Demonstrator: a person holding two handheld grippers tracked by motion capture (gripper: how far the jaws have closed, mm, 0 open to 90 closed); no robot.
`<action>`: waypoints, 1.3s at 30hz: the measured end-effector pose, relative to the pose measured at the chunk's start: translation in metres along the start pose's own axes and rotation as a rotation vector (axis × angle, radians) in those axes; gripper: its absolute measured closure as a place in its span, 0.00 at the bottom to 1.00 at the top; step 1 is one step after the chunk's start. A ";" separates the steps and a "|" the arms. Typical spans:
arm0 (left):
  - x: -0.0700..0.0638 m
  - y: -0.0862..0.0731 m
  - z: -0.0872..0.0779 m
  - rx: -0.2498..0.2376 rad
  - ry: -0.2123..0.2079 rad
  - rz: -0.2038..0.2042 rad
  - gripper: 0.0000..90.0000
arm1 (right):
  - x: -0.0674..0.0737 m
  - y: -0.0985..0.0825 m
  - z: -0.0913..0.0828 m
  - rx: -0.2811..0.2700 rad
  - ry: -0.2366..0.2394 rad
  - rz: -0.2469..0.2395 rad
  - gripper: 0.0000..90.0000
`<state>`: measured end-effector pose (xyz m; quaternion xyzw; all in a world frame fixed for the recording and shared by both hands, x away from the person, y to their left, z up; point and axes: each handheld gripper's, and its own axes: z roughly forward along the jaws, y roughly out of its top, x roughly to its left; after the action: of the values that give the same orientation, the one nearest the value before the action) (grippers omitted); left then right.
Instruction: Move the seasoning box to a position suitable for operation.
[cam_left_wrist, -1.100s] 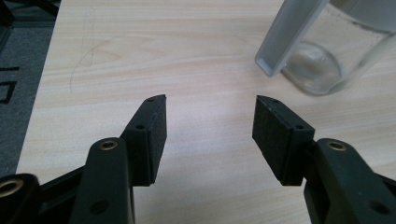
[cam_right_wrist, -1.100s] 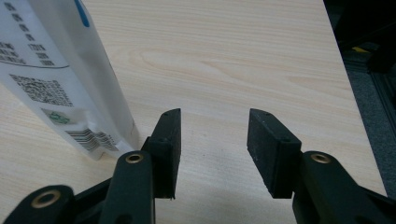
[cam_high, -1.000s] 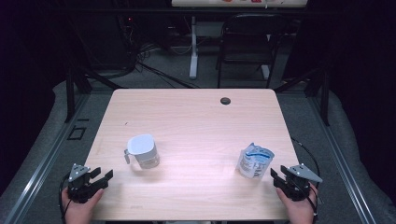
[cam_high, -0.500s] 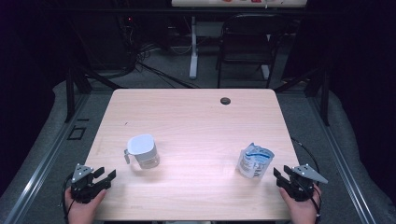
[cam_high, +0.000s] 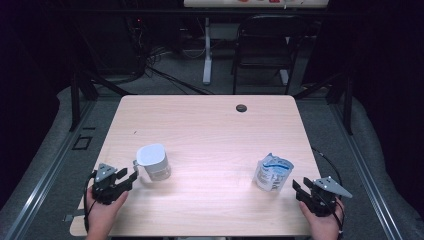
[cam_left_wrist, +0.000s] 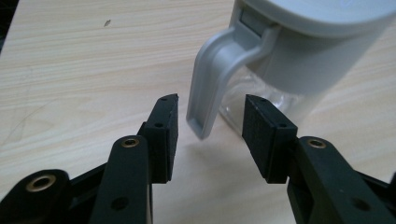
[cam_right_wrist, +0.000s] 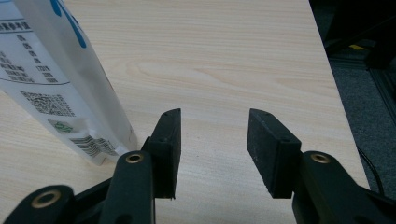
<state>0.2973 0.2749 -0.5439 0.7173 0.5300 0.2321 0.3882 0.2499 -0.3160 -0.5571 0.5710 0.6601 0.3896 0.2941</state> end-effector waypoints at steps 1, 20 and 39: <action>0.000 0.000 0.000 0.000 0.000 0.000 0.62 | 0.000 0.000 0.000 0.000 0.000 0.001 0.61; -0.006 0.012 0.023 0.002 0.085 0.013 0.81 | -0.002 -0.001 -0.002 -0.003 -0.003 0.012 0.61; -0.013 0.007 0.017 0.000 0.042 0.028 0.83 | -0.003 -0.001 -0.001 0.004 0.002 0.014 0.61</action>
<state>0.3101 0.2564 -0.5474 0.7197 0.5279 0.2525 0.3736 0.2485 -0.3188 -0.5575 0.5757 0.6574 0.3907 0.2895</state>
